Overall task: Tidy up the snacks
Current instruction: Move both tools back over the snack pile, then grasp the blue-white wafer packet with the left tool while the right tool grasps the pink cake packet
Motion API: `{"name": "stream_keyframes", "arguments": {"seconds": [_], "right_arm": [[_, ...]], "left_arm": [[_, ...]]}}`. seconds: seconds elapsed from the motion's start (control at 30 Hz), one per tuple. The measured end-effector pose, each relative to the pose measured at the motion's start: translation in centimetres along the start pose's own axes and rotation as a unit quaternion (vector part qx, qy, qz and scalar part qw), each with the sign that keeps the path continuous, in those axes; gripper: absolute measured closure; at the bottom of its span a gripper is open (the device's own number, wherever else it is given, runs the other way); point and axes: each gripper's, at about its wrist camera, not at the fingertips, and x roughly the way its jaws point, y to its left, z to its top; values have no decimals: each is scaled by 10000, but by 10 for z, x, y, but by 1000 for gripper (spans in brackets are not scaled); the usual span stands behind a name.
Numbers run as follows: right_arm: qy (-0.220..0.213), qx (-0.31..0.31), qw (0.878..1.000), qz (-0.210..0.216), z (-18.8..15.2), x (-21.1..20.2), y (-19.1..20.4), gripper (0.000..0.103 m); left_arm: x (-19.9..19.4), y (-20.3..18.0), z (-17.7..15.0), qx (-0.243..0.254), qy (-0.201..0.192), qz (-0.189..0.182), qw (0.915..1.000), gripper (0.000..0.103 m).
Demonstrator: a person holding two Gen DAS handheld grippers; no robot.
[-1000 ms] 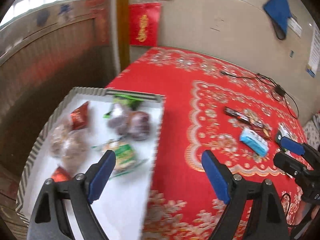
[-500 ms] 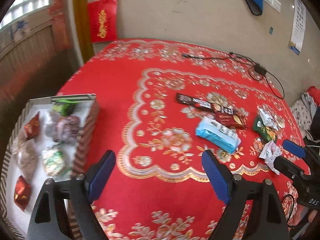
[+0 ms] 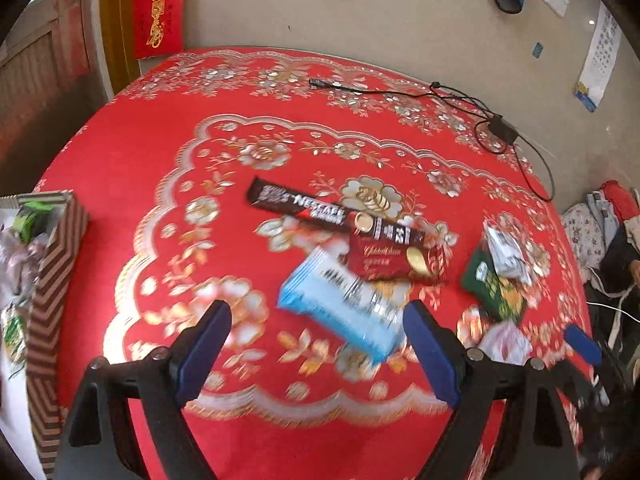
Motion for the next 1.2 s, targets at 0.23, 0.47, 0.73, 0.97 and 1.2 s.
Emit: {"name": "stream_keyframes", "arguments": {"seconds": [0.23, 0.47, 0.73, 0.97, 1.2], "right_arm": [[126, -5, 9999, 33, -2, 5, -14, 24], [452, -935, 9935, 455, -1, 21, 11, 21], [884, -1433, 9848, 433, 2, 51, 15, 20], [972, -1352, 9834, 720, 2, 61, 18, 30], [848, -1307, 9869, 431, -6, 55, 21, 51]], "left_arm": [[33, -18, 3, 207, 383, 181, 9989, 14], [19, 2, -9, 384, 445, 363, 9976, 13], [7, 20, -3, 157, 272, 403, 9987, 13], [23, 1, -1, 461, 409, 309, 9976, 13], [16, -2, -11, 917, 160, 576, 9940, 69]]}}
